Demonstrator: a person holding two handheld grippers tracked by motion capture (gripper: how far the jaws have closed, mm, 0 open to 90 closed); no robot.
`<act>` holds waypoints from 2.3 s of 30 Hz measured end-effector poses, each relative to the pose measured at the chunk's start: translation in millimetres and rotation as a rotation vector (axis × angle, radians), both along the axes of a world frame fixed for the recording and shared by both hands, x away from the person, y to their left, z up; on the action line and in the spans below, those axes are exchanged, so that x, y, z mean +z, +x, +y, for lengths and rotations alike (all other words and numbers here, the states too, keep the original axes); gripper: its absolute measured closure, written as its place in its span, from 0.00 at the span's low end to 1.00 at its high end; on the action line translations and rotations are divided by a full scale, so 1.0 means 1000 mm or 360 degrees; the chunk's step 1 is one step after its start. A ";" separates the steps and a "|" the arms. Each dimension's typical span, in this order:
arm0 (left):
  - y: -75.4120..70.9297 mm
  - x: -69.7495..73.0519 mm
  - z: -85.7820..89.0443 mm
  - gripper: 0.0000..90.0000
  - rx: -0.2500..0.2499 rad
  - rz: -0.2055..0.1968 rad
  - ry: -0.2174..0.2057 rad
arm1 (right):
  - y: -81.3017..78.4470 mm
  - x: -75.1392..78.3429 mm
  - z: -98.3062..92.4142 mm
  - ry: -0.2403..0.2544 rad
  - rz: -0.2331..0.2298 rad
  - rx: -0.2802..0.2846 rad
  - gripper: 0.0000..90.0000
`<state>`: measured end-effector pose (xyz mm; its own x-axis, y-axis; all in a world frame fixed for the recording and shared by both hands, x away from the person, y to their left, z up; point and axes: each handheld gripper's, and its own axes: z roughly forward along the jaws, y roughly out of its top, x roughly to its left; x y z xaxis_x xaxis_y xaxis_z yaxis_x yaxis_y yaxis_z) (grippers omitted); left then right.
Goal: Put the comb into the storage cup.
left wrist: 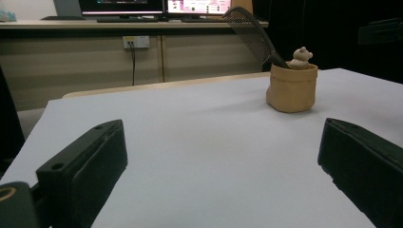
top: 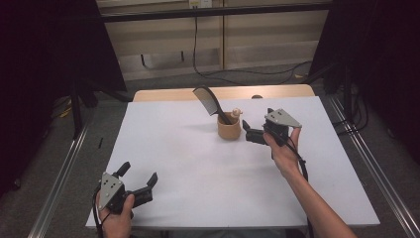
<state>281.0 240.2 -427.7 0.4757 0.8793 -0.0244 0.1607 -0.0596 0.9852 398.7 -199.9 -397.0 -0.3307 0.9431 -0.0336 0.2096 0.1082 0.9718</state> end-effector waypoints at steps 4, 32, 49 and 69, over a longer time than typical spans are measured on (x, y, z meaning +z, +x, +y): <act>0.000 0.000 0.000 0.03 0.0000 0.0000 0.0002 | -0.009 0.002 -0.004 0.0003 -0.0036 -0.0015 0.01; -0.002 -0.002 0.002 0.03 0.0007 0.0011 0.0015 | -0.050 -0.003 -0.032 0.0032 -0.0078 -0.0023 0.00; -0.001 -0.001 0.000 0.03 -0.0012 0.0015 0.0024 | -0.073 -0.001 -0.052 0.0045 -0.0080 0.0001 0.00; -0.003 -0.001 -0.002 0.03 0.0062 0.0023 0.0020 | -0.107 -0.008 -0.080 0.0029 -0.0086 -0.0074 0.00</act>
